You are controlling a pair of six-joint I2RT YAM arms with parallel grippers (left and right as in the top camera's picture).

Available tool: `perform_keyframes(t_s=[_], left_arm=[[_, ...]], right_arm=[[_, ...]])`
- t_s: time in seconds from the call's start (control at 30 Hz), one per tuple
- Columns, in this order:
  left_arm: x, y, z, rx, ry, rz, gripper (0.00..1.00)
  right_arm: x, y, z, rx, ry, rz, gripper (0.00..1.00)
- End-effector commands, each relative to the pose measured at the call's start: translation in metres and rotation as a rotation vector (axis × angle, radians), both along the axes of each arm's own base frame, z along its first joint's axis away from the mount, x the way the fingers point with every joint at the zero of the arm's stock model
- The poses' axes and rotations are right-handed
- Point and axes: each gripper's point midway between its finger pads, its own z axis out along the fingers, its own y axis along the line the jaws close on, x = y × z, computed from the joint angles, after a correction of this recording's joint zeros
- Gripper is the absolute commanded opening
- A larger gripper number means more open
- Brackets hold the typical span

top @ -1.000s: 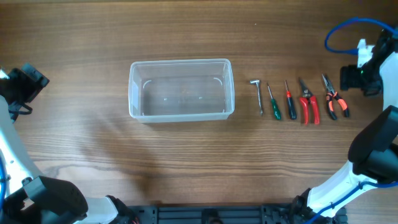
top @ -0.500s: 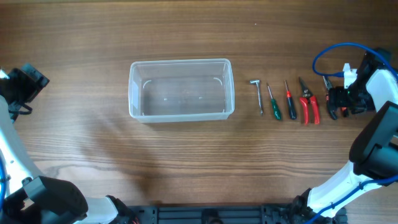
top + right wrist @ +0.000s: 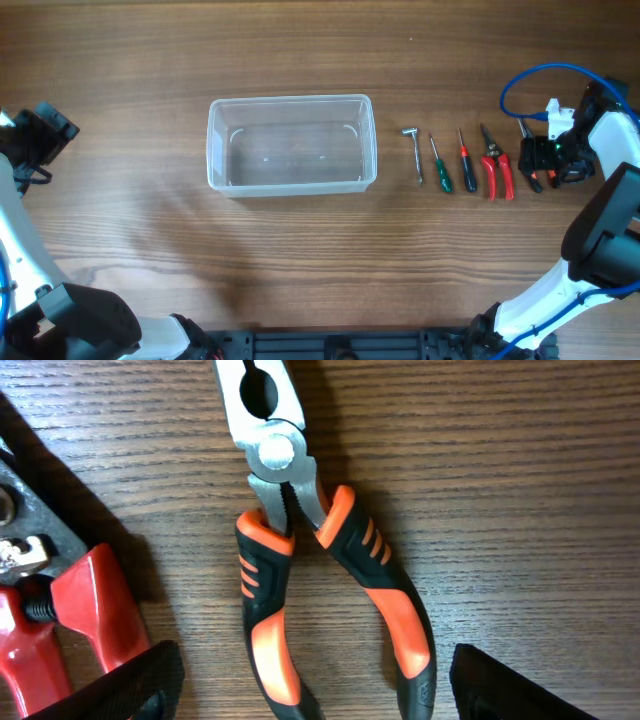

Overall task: Pack container
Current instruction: 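Move the right gripper down over the orange-black pliers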

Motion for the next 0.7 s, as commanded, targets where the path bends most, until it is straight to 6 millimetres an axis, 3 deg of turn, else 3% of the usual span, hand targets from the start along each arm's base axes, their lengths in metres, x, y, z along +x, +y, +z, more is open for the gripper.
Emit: perform_keyframes(t_s=[0.0, 0.27, 0.5, 0.67], left_arm=[[0.002, 0.0, 0.001, -0.016, -0.014, 0.014, 1.0], [0.002, 0.0, 0.001, -0.016, -0.014, 0.014, 1.0], [0.002, 0.0, 0.001, -0.016, -0.014, 0.014, 1.0], [0.002, 0.0, 0.001, -0.016, -0.014, 0.014, 1.0]], right_arm=[[-0.001, 0.004, -0.002, 0.028, -0.01, -0.016, 0.81], [0.008, 0.0, 0.002, 0.021, -0.047, -0.071, 0.92], [0.013, -0.001, 0.009, 0.029, -0.064, -0.1, 0.92], [0.018, -0.007, 0.019, 0.046, -0.1, -0.226, 1.0]])
